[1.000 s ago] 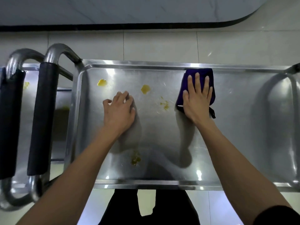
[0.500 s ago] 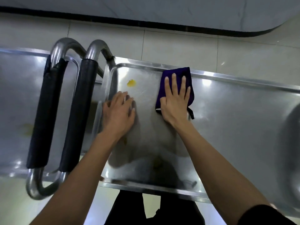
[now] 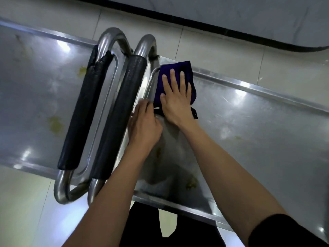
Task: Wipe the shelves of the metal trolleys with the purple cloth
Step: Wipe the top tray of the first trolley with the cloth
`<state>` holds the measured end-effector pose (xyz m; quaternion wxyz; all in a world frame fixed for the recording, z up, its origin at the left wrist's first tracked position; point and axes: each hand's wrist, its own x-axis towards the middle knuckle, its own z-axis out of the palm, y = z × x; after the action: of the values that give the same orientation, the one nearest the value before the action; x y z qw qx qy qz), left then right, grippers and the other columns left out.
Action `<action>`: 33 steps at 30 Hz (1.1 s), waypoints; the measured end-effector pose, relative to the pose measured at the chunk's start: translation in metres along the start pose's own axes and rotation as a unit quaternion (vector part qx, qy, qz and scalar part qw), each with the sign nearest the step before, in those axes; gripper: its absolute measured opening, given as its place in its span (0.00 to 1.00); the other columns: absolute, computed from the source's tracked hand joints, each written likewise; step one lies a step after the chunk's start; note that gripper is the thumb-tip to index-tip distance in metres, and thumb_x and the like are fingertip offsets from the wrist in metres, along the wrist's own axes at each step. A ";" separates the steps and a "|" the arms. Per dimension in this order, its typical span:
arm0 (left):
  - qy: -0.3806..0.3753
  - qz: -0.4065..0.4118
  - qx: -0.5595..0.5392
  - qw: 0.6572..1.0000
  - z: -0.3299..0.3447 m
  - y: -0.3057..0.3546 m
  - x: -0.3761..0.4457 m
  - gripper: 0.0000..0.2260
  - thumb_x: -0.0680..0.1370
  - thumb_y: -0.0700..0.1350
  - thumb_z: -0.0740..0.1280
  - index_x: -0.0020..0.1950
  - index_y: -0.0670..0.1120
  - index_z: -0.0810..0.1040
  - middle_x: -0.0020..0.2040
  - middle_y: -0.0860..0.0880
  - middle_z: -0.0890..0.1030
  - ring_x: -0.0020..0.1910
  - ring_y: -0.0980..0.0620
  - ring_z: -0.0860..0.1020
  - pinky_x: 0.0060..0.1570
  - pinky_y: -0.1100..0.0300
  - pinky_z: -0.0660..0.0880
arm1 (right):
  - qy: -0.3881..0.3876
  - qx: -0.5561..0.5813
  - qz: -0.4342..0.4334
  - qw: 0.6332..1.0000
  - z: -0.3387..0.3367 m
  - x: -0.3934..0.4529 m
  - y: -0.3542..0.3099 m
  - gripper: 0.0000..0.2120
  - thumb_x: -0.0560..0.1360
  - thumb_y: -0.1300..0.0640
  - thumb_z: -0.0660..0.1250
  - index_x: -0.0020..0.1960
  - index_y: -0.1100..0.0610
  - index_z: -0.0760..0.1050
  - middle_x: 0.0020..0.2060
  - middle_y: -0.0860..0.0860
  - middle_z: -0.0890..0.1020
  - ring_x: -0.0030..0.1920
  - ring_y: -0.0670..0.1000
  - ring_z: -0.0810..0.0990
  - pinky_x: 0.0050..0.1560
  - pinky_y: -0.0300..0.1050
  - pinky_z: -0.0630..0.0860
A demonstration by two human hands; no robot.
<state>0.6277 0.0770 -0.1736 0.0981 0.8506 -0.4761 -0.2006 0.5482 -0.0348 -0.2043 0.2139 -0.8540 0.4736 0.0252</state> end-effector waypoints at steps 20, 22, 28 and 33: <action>-0.074 0.241 0.171 0.953 0.054 0.144 -0.037 0.17 0.77 0.53 0.60 0.64 0.49 0.75 0.67 0.47 0.72 0.69 0.45 0.68 0.61 0.44 0.67 | 0.064 0.009 0.118 0.991 -0.040 -0.139 0.204 0.30 0.82 0.49 0.49 0.83 0.50 0.47 0.82 0.49 0.46 0.81 0.54 0.40 0.80 0.58 0.42; -0.086 0.251 0.180 0.947 0.064 0.162 -0.041 0.17 0.77 0.53 0.61 0.65 0.50 0.74 0.68 0.47 0.71 0.70 0.46 0.68 0.62 0.43 0.66 | 0.070 0.013 0.140 0.988 -0.047 -0.158 0.232 0.30 0.81 0.48 0.49 0.83 0.49 0.48 0.82 0.48 0.46 0.81 0.53 0.40 0.80 0.58 0.42; -0.095 0.244 0.197 0.945 0.083 0.194 -0.053 0.16 0.78 0.50 0.62 0.64 0.48 0.79 0.70 0.48 0.71 0.70 0.46 0.68 0.62 0.43 0.64 | 0.084 0.028 0.199 0.976 -0.060 -0.208 0.306 0.30 0.82 0.47 0.47 0.82 0.47 0.46 0.82 0.47 0.44 0.81 0.51 0.38 0.80 0.58 0.40; -0.108 0.252 0.224 0.935 0.089 0.212 -0.067 0.19 0.77 0.49 0.61 0.67 0.47 0.77 0.72 0.47 0.68 0.72 0.46 0.65 0.60 0.43 0.65 | 0.082 0.020 0.211 0.974 -0.061 -0.229 0.326 0.30 0.81 0.46 0.45 0.83 0.47 0.44 0.82 0.48 0.43 0.81 0.53 0.36 0.79 0.59 0.40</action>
<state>0.3942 0.0239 -0.1609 -0.0996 0.6755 -0.7154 -0.1479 0.1453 -0.0260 -0.2044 0.1810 -0.7294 0.6597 -0.0096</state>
